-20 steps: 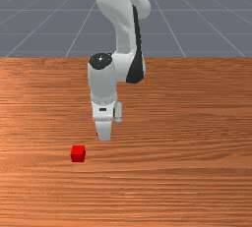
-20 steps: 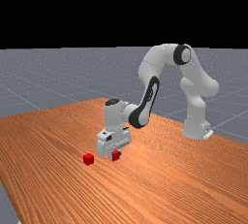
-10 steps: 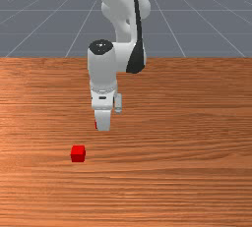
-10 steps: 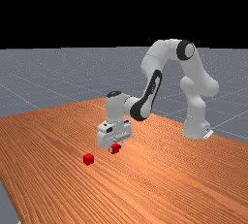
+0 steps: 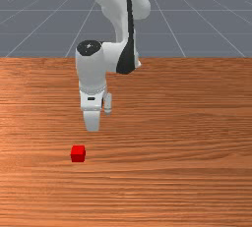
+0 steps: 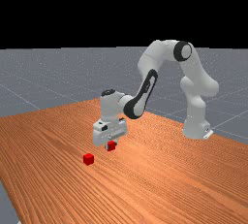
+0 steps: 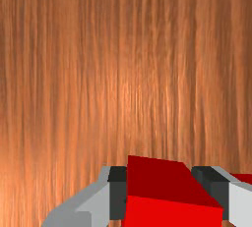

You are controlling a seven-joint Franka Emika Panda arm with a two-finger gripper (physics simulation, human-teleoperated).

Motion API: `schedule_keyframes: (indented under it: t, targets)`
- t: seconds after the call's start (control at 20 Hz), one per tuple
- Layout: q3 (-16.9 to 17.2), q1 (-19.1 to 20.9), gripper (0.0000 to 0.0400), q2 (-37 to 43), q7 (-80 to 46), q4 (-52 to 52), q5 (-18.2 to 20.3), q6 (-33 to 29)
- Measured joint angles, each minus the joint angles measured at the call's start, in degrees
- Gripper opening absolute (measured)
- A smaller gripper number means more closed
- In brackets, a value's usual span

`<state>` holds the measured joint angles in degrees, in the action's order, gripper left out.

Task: Stack all the cube

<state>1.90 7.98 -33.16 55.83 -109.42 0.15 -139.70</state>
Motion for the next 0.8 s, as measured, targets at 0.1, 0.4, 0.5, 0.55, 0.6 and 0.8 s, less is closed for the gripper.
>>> schedule_keyframes:
  t: [0.1, 0.4, 0.5, 0.55, 0.6, 0.8]
  targets:
    - [0.12, 0.41, 0.0194, -0.30, 0.51, 0.58, -0.02, 0.68]
    - [-1.61, 3.22, 0.0194, 3.25, 4.55, -5.94, 2.97, -2.30]
    - [0.23, 1.60, 0.0194, 4.38, 0.85, -8.05, 1.08, -3.68]
    - [-0.08, 1.93, 0.0194, 5.12, 2.28, -8.79, 0.94, -4.20]
    - [0.42, 1.34, 0.0195, 3.88, 1.27, -6.12, 0.16, -2.35]
    - [0.11, 1.01, 0.0195, -2.80, 0.73, 6.51, 0.30, 6.55]
